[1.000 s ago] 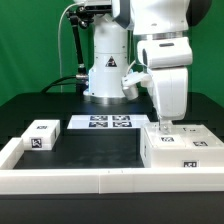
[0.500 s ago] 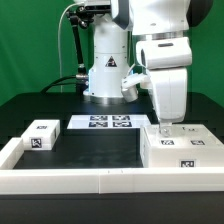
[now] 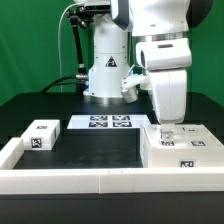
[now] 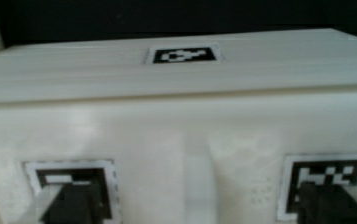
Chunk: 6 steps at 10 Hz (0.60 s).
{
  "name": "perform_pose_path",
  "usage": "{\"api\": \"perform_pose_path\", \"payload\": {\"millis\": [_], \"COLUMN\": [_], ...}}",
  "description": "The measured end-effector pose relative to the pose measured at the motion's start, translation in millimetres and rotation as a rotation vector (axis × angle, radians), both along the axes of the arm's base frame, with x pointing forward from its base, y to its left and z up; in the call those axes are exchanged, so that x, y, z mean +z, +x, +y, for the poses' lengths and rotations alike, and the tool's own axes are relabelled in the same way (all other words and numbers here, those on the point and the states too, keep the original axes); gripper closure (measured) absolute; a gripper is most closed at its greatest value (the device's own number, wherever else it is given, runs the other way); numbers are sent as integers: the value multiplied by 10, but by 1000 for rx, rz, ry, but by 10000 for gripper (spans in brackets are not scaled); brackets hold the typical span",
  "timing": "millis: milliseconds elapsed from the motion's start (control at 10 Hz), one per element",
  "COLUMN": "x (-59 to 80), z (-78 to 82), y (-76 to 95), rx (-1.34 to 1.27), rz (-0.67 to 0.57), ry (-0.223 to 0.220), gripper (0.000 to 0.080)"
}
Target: Assemble cabinet
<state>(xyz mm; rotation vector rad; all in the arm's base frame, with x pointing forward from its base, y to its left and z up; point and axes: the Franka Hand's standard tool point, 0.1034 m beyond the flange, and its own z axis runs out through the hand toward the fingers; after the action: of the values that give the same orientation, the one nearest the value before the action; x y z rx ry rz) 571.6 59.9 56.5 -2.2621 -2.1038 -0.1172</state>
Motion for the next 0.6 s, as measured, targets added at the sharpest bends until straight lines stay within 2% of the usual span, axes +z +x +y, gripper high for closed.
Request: {"api": "perform_pose_path", "payload": {"millis": [100,200,300,600], "x": [-1,-1,-2,-3], "z": [0,0,0,0], "y": [0,-1,-1,-1], "rx": [0,0,0,0], "rz": [0,0,0,0], "ry": [0,0,0,0], "gripper": [46,46,9,3]}}
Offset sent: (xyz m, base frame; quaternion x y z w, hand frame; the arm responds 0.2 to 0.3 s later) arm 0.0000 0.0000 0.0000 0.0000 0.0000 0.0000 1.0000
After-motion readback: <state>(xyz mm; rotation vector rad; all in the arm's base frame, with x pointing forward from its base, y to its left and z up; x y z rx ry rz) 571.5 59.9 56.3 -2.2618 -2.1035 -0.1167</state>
